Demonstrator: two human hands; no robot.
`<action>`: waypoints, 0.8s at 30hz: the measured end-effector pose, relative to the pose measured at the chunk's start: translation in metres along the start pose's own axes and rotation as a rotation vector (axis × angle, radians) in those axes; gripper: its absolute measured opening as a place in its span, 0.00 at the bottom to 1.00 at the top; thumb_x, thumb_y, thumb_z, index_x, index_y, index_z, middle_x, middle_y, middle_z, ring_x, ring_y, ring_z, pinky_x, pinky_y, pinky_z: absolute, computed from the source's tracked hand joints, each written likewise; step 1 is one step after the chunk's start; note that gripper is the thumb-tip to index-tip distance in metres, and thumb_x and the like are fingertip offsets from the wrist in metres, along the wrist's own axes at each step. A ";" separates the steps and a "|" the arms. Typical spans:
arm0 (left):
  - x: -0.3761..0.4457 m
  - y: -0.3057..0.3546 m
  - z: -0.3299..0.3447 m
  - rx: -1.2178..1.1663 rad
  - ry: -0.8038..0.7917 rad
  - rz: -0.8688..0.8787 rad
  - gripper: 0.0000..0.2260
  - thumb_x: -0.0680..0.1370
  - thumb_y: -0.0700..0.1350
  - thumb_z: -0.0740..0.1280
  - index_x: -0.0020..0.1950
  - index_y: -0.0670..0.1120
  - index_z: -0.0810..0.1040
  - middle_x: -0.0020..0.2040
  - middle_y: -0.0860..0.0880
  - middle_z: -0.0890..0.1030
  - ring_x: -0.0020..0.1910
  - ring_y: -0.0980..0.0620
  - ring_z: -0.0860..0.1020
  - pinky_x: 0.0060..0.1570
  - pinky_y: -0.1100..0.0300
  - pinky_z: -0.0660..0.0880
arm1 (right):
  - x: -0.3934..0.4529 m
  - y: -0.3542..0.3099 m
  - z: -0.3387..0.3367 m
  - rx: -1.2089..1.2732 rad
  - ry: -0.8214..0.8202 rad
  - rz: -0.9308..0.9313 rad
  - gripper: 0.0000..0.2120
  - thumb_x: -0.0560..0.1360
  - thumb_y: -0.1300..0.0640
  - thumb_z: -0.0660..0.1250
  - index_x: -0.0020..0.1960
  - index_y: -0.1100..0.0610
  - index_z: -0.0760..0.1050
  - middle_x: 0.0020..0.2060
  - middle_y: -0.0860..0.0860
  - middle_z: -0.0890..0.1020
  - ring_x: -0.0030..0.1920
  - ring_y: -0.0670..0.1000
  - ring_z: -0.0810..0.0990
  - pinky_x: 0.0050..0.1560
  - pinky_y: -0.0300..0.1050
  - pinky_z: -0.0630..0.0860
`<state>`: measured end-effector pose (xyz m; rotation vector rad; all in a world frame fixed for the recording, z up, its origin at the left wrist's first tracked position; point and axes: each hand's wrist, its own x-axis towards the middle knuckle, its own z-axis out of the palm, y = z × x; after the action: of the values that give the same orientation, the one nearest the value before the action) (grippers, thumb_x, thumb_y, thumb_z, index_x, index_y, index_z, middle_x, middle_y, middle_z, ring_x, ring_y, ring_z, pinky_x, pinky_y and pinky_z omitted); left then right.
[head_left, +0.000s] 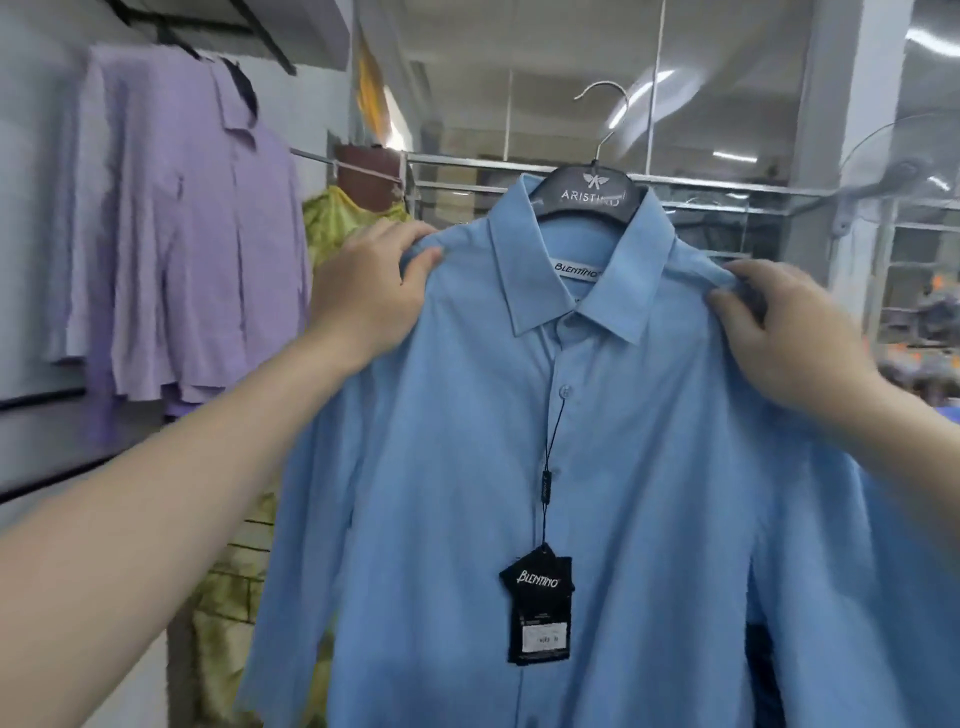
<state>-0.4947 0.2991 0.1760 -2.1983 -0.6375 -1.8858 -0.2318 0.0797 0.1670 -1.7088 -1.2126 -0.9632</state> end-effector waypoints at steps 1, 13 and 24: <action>0.001 -0.009 -0.010 0.038 0.012 0.000 0.13 0.81 0.50 0.63 0.62 0.48 0.80 0.56 0.46 0.81 0.58 0.43 0.76 0.51 0.54 0.70 | 0.004 -0.010 0.011 0.027 0.000 -0.006 0.16 0.80 0.51 0.61 0.65 0.54 0.74 0.60 0.57 0.78 0.58 0.61 0.76 0.51 0.50 0.68; 0.014 -0.122 -0.121 0.412 0.133 0.015 0.13 0.79 0.50 0.63 0.60 0.46 0.81 0.52 0.44 0.82 0.54 0.42 0.77 0.50 0.50 0.74 | 0.050 -0.134 0.149 0.352 -0.019 -0.125 0.16 0.80 0.53 0.61 0.65 0.57 0.74 0.58 0.61 0.79 0.58 0.62 0.76 0.55 0.53 0.69; 0.036 -0.181 -0.209 0.748 0.216 0.059 0.14 0.79 0.51 0.62 0.58 0.46 0.81 0.49 0.44 0.82 0.52 0.41 0.77 0.50 0.46 0.74 | 0.088 -0.251 0.243 0.683 -0.030 -0.199 0.15 0.80 0.52 0.60 0.66 0.53 0.74 0.58 0.57 0.79 0.57 0.60 0.76 0.52 0.50 0.68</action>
<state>-0.7561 0.3844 0.2235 -1.4998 -1.0121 -1.4809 -0.4205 0.3855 0.2006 -1.0783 -1.5304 -0.5333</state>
